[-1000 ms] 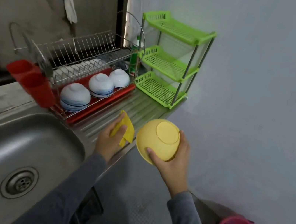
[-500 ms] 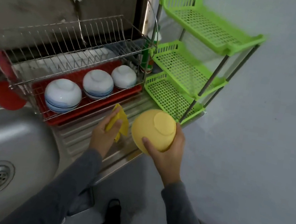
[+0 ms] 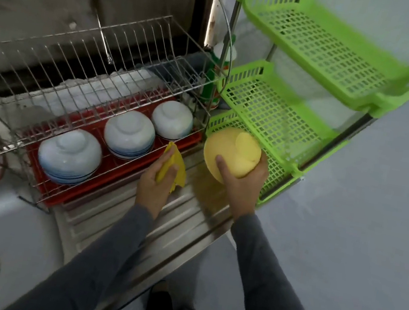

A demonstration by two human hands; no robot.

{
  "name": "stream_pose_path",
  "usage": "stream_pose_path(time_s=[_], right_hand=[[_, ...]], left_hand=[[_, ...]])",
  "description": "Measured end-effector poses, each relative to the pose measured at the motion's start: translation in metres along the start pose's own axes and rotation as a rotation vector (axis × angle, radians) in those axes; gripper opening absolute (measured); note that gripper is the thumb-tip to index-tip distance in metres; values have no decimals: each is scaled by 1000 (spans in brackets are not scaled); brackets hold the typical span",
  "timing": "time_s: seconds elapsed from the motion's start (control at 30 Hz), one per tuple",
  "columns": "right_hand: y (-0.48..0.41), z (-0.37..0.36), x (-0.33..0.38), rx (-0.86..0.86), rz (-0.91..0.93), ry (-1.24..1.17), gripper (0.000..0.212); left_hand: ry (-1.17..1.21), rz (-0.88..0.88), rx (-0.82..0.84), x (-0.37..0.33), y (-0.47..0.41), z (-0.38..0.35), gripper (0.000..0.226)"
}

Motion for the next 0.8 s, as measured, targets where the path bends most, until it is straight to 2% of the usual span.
stream_pose_path(time_s=[0.1, 0.3, 0.47, 0.6, 0.67, 0.73, 0.8], right_hand=[[-25, 0, 1, -3, -21, 40, 107], [-57, 4, 1, 92, -194, 147, 97], [-63, 7, 1, 168, -215, 294, 88], [-57, 7, 3, 145, -68, 426, 73], [-48, 7, 4, 122, 36, 373, 69], [-38, 3, 5, 115, 205, 353, 74], [-34, -4, 2, 128, 406, 356, 67]], left_hand=[[26, 0, 2, 3, -14, -9, 40], [31, -26, 1, 3, -35, -26, 42], [19, -31, -60, 5, -42, -30, 43], [31, -46, -133, 4, -43, -36, 43], [37, -57, -169, 3, -41, -37, 42], [34, -74, -206, 3, -36, -37, 42], [26, -70, -258, 3, -28, -35, 42]])
Point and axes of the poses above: each hand's wrist, its own y-axis away from the middle knuckle, its own z-axis out of the back of the hand, x = y × z, the point moved 2 cm from there along -y, towards the middle knuckle, and after that the axes turned 7 degrees about x, right-handed, at the moved point
